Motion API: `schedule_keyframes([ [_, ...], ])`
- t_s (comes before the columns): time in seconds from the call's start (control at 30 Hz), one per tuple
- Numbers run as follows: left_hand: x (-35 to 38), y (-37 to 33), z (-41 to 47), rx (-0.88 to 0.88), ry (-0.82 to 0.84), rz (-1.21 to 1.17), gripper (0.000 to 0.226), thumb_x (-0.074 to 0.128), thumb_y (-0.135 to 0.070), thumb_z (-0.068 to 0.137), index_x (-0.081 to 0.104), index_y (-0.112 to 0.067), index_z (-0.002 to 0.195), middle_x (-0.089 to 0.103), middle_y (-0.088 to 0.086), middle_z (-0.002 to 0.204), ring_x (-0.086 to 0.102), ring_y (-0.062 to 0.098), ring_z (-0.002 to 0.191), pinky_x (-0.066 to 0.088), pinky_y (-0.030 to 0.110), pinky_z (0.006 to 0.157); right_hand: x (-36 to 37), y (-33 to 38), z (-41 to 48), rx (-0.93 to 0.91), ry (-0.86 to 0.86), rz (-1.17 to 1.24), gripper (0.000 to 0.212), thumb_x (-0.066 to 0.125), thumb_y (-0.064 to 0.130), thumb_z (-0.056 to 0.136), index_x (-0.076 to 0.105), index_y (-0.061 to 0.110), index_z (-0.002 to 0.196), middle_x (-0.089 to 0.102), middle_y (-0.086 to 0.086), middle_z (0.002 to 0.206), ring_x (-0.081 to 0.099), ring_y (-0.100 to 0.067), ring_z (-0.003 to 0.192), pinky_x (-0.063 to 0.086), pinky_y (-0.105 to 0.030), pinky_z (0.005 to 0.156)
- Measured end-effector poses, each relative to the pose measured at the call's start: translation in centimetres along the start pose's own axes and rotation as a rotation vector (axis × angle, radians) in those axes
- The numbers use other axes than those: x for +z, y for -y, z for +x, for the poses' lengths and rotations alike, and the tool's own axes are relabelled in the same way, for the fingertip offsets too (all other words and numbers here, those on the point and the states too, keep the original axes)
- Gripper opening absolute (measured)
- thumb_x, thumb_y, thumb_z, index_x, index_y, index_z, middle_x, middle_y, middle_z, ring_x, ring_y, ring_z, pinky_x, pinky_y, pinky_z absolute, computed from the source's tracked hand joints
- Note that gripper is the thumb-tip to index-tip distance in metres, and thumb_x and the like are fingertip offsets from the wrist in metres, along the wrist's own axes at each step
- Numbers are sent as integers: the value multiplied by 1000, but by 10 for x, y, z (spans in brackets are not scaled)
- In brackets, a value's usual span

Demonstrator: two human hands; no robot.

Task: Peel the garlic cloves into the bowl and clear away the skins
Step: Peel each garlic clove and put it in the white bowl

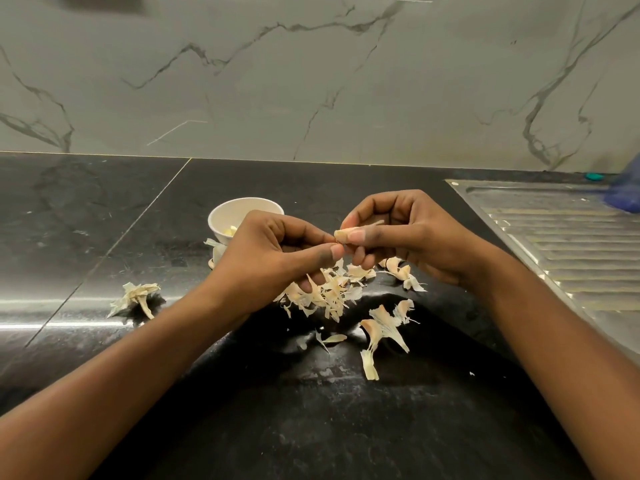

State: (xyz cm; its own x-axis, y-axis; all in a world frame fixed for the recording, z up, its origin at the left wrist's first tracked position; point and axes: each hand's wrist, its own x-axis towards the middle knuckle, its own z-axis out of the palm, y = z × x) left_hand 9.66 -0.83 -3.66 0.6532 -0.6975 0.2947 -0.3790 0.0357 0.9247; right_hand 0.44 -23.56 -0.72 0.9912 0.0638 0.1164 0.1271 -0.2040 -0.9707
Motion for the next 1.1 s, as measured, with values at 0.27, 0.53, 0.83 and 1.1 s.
schedule_keyframes([
  [0.27,0,-4,0,-17,-66,-7,32,81,-30,79,82,-5,99,79,11,81,75,25,68,63,29,64,5,-2,1,4,-2,-92,27,76,2,91,68,-4,117,78,-23,101,77,-32,87,64,-35,78],
  [0.53,-1,-7,-1,-48,-118,-2,11,81,-12,88,81,-3,93,78,14,78,78,31,71,66,34,67,8,-2,2,-34,-53,-154,30,82,4,86,76,1,116,81,-17,101,80,-32,90,63,-32,79],
  [0.83,0,-12,-1,-282,-30,-296,19,77,-8,85,78,7,98,77,26,90,78,30,78,65,26,68,10,-5,2,-131,-103,-241,29,87,2,82,79,-1,110,82,-12,95,81,-29,85,65,-34,78],
  [1.1,2,-7,-1,-343,-83,-382,11,73,2,89,75,12,91,75,29,86,76,27,67,62,22,60,14,-8,5,-225,-123,-333,29,87,2,83,80,-2,110,83,-9,95,81,-28,83,67,-37,79],
])
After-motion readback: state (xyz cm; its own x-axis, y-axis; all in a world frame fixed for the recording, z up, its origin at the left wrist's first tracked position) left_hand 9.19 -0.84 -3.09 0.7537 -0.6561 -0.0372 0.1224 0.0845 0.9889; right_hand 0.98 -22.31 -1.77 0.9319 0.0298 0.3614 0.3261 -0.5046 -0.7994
